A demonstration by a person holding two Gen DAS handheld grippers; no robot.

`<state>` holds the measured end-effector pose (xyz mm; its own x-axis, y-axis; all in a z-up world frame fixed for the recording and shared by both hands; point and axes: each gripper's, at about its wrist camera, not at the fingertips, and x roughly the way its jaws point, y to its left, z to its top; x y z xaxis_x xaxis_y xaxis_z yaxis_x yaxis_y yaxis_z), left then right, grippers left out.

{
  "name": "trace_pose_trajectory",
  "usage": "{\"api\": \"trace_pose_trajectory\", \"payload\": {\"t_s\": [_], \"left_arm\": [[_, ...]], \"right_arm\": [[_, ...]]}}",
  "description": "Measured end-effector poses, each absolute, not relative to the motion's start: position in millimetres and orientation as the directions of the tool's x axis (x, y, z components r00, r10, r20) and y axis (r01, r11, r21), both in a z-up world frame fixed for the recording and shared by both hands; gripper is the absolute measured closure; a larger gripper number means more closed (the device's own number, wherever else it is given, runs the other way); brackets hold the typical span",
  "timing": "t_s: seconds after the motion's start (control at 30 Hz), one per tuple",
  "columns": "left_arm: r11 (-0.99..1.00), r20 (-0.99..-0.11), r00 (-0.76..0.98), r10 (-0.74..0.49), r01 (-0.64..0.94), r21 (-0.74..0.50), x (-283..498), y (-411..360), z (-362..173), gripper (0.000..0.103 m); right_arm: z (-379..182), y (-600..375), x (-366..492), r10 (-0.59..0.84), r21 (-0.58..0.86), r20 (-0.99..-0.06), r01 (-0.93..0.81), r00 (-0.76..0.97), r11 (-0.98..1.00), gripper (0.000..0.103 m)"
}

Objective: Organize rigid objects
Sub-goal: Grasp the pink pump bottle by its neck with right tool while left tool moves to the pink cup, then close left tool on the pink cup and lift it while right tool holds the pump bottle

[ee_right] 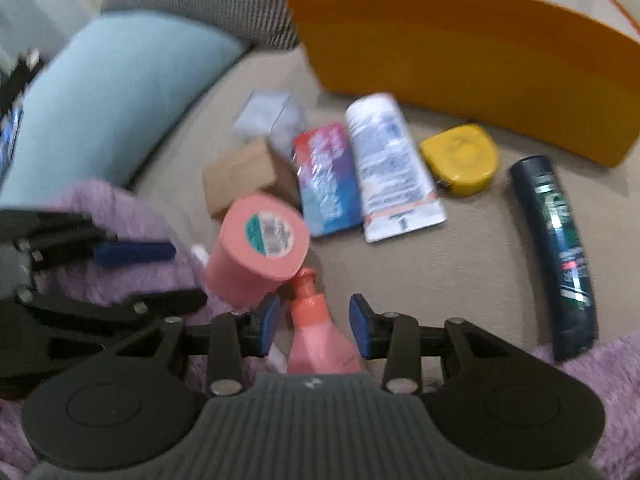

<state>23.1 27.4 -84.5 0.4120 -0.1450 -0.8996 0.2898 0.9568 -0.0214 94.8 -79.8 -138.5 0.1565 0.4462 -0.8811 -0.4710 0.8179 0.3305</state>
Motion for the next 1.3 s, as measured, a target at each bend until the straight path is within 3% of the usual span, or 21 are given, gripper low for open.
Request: {"api": "trace_pose_trajectory", "payload": {"t_s": [0.17,0.27,0.37,0.57,0.8,0.93,1.03,1.1,1.2,1.3], "left_arm": [[0.950,-0.918,0.372,-0.140,0.311,-0.019,33,27,-95,0.044],[0.948,-0.933,0.343,-0.107,0.318,0.008,43,19,-107,0.042],[0.940,-0.953,0.297,-0.057,0.337,0.049,54,10,-119,0.039],[0.904,-0.972,0.233,0.040,0.407,0.135,67,-11,-141,0.036],[0.929,-0.964,0.264,-0.021,0.361,0.078,67,0,-135,0.078],[0.963,-0.941,0.288,-0.176,0.251,-0.103,66,22,-123,0.083],[0.937,-0.886,0.309,-0.346,0.077,-0.340,69,44,-124,0.082],[0.898,-0.845,0.342,-0.411,-0.009,-0.440,68,50,-124,0.066],[0.873,-0.828,0.374,-0.418,-0.085,-0.479,70,50,-124,0.044],[0.850,-0.831,0.371,-0.415,-0.169,-0.500,76,48,-125,0.037]], "right_arm": [[-165,-63,98,0.407,0.292,-0.903,-0.496,0.140,0.818,0.063],[-180,-64,103,0.409,0.309,-0.905,-0.482,0.117,0.820,0.071],[-174,-76,104,0.387,0.290,-0.910,-0.435,0.151,0.852,0.077],[-166,-118,109,0.386,0.323,-0.903,-0.295,0.190,0.899,0.077],[-154,-136,103,0.380,0.311,-0.891,-0.274,0.249,0.910,0.077],[-144,-139,101,0.398,0.323,-0.875,-0.278,0.277,0.905,0.077],[-143,-139,101,0.396,0.322,-0.874,-0.274,0.282,0.906,0.077],[-142,-140,100,0.392,0.318,-0.874,-0.272,0.287,0.908,0.077],[-138,-143,98,0.392,0.319,-0.871,-0.265,0.297,0.910,0.077],[-135,-144,98,0.391,0.318,-0.867,-0.262,0.309,0.911,0.077]]}}
